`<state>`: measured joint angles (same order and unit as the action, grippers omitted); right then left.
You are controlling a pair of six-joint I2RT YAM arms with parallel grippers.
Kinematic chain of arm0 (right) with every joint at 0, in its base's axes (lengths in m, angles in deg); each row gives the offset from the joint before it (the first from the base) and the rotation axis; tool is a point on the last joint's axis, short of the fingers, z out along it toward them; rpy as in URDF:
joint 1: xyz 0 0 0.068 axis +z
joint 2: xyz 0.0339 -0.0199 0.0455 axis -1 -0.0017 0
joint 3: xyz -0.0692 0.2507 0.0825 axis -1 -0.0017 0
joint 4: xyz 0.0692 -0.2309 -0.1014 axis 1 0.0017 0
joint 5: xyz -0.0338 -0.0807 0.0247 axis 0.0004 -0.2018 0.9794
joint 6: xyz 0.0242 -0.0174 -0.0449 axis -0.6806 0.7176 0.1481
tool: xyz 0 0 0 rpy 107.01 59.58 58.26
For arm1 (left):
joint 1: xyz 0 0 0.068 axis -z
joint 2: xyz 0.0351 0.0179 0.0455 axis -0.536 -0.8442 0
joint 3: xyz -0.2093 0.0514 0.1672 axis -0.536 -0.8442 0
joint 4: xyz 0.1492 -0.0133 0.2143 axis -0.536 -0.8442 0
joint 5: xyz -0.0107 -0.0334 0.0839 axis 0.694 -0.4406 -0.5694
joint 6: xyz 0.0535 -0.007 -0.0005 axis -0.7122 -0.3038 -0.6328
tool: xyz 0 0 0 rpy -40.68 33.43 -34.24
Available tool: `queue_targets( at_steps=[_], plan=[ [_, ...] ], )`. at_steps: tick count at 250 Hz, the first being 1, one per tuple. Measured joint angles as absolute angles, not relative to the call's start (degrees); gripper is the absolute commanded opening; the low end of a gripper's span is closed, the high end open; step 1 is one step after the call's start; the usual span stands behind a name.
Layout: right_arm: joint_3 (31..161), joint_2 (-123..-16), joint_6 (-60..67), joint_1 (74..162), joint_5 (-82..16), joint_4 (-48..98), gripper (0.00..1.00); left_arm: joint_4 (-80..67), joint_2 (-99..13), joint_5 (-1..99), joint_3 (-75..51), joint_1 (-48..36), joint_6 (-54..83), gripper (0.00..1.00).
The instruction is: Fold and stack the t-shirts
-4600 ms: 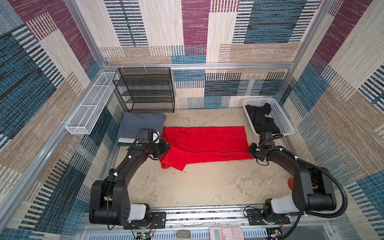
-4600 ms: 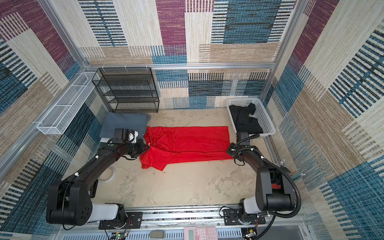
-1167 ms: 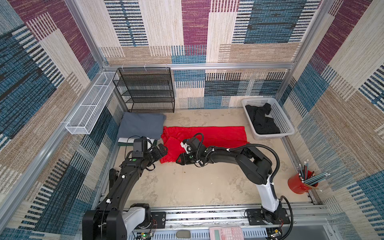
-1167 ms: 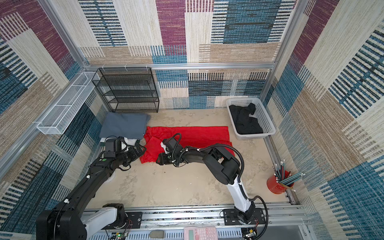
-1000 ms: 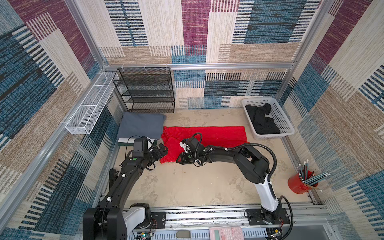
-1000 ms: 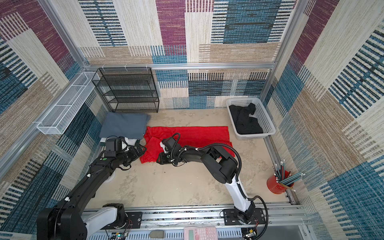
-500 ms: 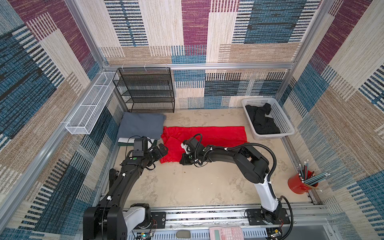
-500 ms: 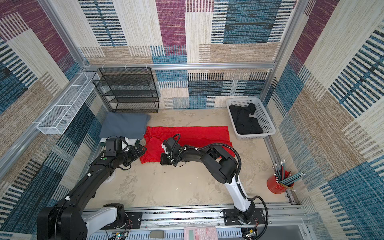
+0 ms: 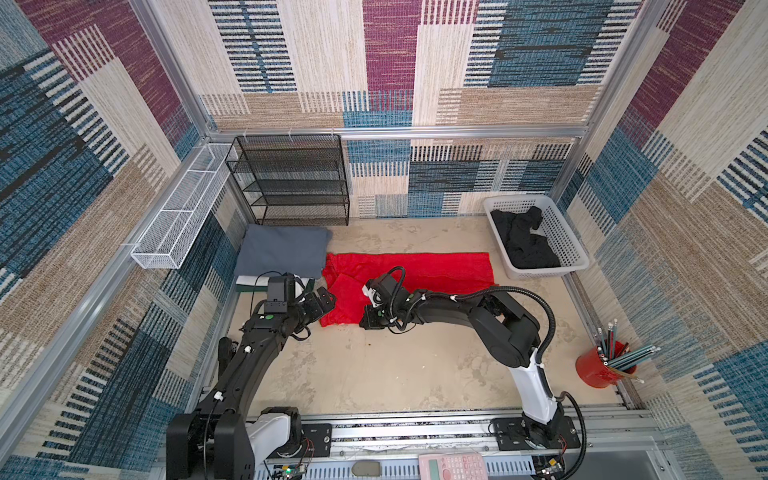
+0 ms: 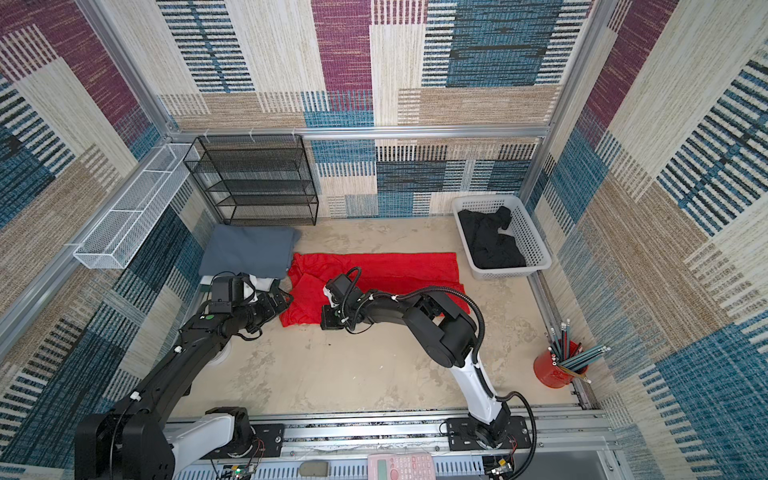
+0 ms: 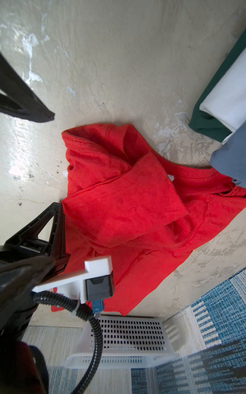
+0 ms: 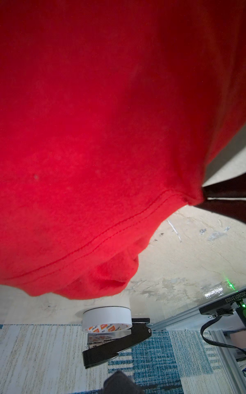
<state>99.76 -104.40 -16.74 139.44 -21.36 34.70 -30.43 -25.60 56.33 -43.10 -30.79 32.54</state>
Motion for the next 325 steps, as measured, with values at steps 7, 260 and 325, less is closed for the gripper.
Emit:
queue_targets(
  at_steps=[7, 260, 325],
  plan=[
    [99.78, -104.33, -16.74, 139.44, -21.36, 34.7, 0.0, -30.43, -25.6, 56.33, -43.1, -30.79, 32.54, 0.98],
    [110.36, -105.01, -15.65, 136.18, -34.02, 40.25, 0.0, -31.37, -26.56, 55.3, -42.59, -31.16, 30.95, 0.98],
    [114.75, -107.46, -13.81, 132.36, -35.9, 41.1, 0.0, -31.78, -26.61, 55.37, -42.44, -31.16, 30.82, 0.98]
  ],
)
